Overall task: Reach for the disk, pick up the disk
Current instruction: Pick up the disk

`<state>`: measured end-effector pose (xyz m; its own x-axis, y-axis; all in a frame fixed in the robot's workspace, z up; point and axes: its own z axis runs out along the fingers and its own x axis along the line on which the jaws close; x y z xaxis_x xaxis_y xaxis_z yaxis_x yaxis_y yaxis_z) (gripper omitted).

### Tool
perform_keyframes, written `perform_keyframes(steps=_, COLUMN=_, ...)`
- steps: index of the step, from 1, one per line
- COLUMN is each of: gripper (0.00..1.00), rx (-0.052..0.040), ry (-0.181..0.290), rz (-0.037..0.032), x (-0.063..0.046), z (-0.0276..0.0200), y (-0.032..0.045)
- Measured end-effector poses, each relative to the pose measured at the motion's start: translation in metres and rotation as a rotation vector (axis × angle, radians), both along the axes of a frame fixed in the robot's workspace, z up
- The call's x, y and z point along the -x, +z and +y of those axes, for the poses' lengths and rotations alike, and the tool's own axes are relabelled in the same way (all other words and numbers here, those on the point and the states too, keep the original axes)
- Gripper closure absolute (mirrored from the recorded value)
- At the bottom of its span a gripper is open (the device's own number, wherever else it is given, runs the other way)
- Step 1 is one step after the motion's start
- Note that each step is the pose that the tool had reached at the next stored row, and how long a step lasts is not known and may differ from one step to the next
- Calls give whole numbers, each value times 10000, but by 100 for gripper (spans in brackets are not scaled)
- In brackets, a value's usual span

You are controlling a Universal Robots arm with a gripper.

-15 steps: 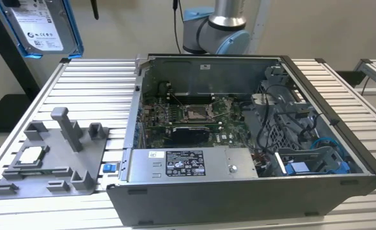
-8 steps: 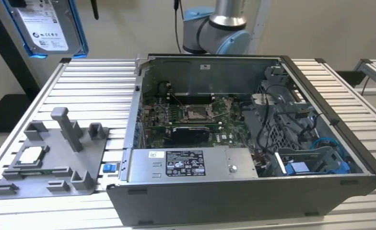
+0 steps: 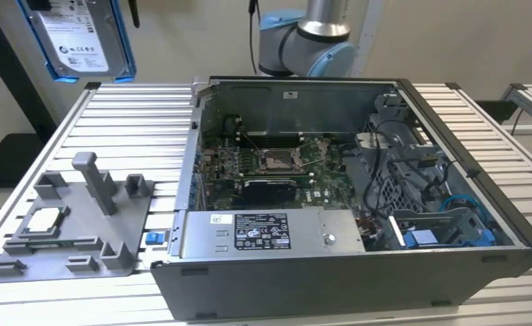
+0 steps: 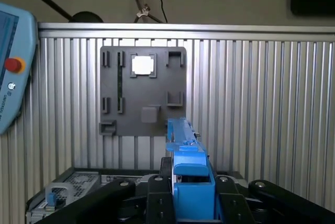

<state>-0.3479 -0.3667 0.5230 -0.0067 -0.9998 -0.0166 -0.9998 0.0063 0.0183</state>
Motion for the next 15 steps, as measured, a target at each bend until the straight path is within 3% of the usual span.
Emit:
perform_keyframes(steps=7, gripper=100, rx=0, ry=0, rz=0, x=-170, z=0, y=0)
perform_keyframes(steps=15, gripper=100, rx=1, ry=0, rz=8, x=-507, z=0, y=0)
